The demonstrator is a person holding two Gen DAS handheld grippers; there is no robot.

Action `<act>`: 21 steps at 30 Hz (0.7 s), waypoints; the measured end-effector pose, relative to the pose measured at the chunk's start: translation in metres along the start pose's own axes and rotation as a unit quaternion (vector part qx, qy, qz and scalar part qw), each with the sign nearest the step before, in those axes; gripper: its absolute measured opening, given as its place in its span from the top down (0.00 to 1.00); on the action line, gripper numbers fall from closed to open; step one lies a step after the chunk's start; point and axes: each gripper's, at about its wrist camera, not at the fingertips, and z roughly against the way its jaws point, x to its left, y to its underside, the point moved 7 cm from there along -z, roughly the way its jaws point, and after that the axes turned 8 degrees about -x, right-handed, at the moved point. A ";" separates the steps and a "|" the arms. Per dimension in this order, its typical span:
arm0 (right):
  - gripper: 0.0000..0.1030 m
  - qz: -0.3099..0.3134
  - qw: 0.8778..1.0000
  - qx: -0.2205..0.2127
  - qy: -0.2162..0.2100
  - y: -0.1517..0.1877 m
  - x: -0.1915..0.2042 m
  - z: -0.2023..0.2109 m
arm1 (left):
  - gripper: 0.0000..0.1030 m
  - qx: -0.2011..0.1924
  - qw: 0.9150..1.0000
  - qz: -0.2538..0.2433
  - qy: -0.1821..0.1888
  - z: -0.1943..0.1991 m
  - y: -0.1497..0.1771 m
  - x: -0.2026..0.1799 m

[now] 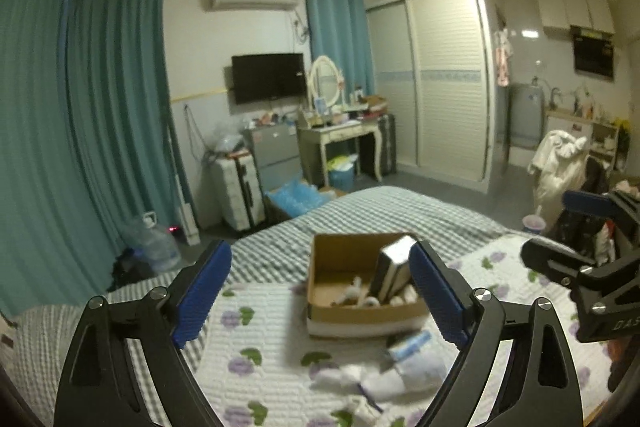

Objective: Organize soft objects
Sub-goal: 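Withdraw both tools from the box toward the remaining items, then grasp the white knit glove with the right tool while the left tool grasps the small white socks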

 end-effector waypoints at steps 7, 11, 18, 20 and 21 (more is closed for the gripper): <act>0.00 0.040 0.999 0.031 -0.016 0.065 0.032 0.000 | 0.11 0.040 0.999 0.016 -0.025 -0.003 0.077 -0.001; 0.00 0.042 0.996 0.076 -0.028 0.116 0.037 -0.038 | 0.11 0.094 0.995 0.032 -0.028 -0.032 0.129 -0.002; 0.04 0.031 0.991 0.129 -0.029 0.200 0.034 -0.105 | 0.11 0.160 0.984 0.064 -0.038 -0.076 0.209 0.001; 0.11 0.017 0.988 0.148 -0.036 0.221 0.032 -0.121 | 0.11 0.172 0.982 0.071 -0.043 -0.084 0.226 0.004; 0.13 0.006 0.986 0.161 -0.039 0.233 0.030 -0.130 | 0.11 0.174 0.981 0.072 -0.044 -0.086 0.232 0.005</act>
